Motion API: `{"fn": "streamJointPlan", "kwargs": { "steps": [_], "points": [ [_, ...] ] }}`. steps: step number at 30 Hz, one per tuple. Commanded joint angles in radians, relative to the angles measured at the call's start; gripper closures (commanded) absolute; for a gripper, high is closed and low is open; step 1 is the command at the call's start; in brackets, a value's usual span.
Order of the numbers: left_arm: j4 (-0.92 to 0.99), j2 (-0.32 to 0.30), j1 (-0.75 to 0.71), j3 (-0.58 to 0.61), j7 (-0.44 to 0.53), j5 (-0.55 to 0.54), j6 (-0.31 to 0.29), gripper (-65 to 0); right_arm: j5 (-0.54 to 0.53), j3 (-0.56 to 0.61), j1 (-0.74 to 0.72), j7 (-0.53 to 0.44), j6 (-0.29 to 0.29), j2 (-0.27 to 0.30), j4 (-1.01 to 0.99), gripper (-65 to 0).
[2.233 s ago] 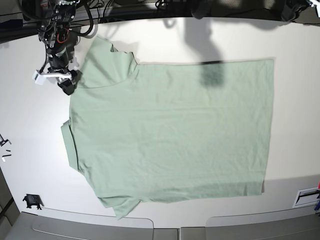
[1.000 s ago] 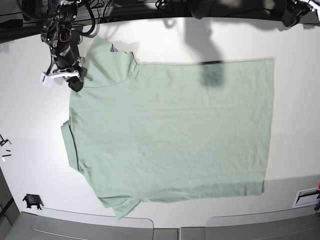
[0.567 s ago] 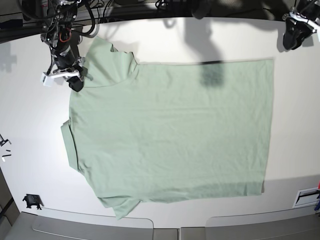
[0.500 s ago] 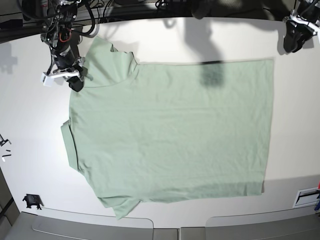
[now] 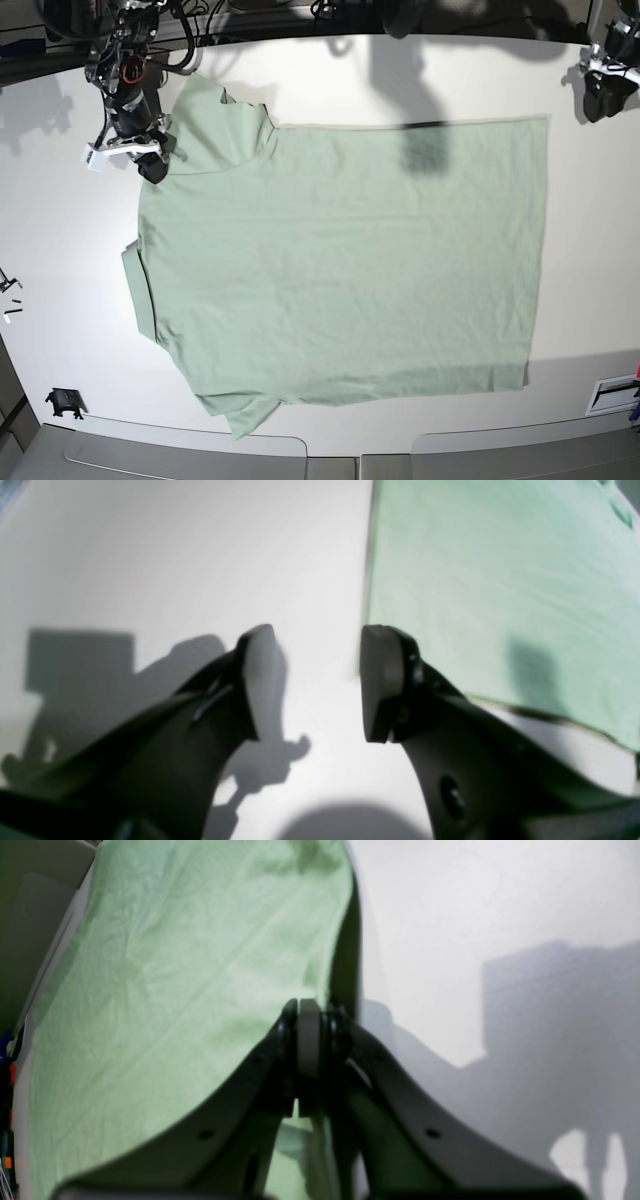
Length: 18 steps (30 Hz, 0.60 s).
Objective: Fold the T-shirt properly
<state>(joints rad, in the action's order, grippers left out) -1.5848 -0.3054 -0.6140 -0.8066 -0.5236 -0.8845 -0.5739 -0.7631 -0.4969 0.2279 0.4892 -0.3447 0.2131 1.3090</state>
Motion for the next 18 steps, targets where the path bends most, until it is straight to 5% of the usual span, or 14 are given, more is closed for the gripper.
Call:
{"fn": "streamJointPlan", "kwargs": {
  "steps": [1, 8, 18],
  "points": [
    [0.025, -0.014, 0.001, -0.008, 0.015, -0.034, -0.001, -25.7, -0.022, 0.001, -0.001, 0.017, 0.000, -0.004, 0.006, 0.0],
    [0.257, -0.013, 0.078, -0.008, -0.110, -0.208, -0.002, -25.6, -0.021, 0.001, 0.000, 0.017, 0.000, -0.008, 0.006, 0.0],
    [0.291, -0.011, 0.118, 0.121, -0.143, -0.207, -0.002, -25.6, -0.021, 0.001, 0.000, 0.017, 0.000, -0.008, 0.006, 0.0]
  ]
}}
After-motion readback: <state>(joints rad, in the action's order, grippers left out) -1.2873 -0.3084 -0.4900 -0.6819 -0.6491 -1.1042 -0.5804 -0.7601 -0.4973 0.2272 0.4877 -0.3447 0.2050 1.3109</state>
